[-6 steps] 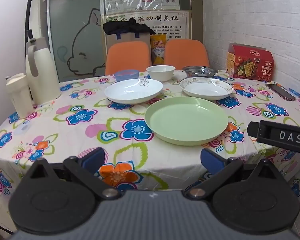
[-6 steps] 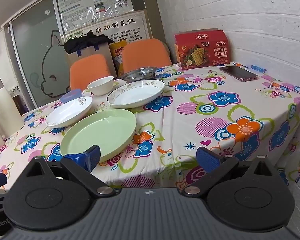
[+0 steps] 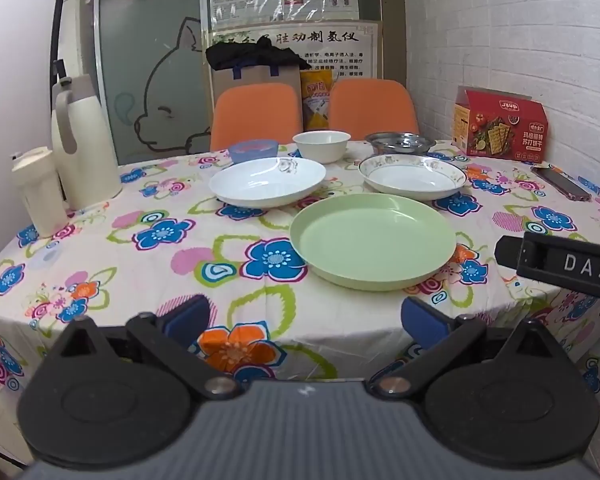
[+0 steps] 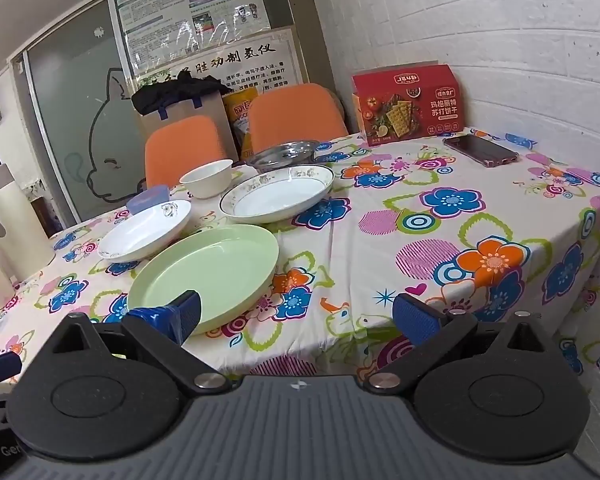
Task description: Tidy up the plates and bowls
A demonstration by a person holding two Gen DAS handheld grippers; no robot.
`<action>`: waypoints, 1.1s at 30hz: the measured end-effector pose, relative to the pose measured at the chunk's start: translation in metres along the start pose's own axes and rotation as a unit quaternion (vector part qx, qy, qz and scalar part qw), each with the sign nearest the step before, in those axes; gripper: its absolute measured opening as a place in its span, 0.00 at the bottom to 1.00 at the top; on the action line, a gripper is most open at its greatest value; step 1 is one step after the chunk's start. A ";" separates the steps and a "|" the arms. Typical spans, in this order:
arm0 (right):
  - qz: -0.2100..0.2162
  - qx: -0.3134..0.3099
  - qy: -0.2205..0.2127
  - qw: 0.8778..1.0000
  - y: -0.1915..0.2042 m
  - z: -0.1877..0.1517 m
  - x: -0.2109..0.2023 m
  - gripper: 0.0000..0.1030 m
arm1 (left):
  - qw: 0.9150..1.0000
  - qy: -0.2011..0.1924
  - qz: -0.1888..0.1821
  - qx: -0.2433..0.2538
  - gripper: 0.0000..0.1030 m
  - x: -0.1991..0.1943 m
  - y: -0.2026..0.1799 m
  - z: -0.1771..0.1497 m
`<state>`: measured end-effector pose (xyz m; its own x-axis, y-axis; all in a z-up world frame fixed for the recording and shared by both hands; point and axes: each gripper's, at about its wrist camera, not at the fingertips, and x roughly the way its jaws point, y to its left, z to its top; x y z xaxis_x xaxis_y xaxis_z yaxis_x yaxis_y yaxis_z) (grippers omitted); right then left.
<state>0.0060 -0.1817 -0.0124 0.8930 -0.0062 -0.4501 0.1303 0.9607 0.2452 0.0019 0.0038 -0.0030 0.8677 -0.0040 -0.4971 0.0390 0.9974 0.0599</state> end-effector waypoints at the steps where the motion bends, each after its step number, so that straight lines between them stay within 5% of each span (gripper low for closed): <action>1: 0.002 0.004 0.000 1.000 -0.001 0.000 0.000 0.88 | 1.000 0.000 0.000 0.001 0.98 0.000 0.000 0.000; 33: 0.009 0.015 0.013 1.000 -0.003 0.000 0.003 0.88 | 1.000 -0.005 -0.003 0.010 0.98 -0.003 -0.003 0.001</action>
<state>0.0085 -0.1843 -0.0149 0.8838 0.0196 -0.4675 0.1270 0.9515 0.2800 -0.0007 0.0004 -0.0010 0.8724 -0.0109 -0.4887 0.0544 0.9957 0.0748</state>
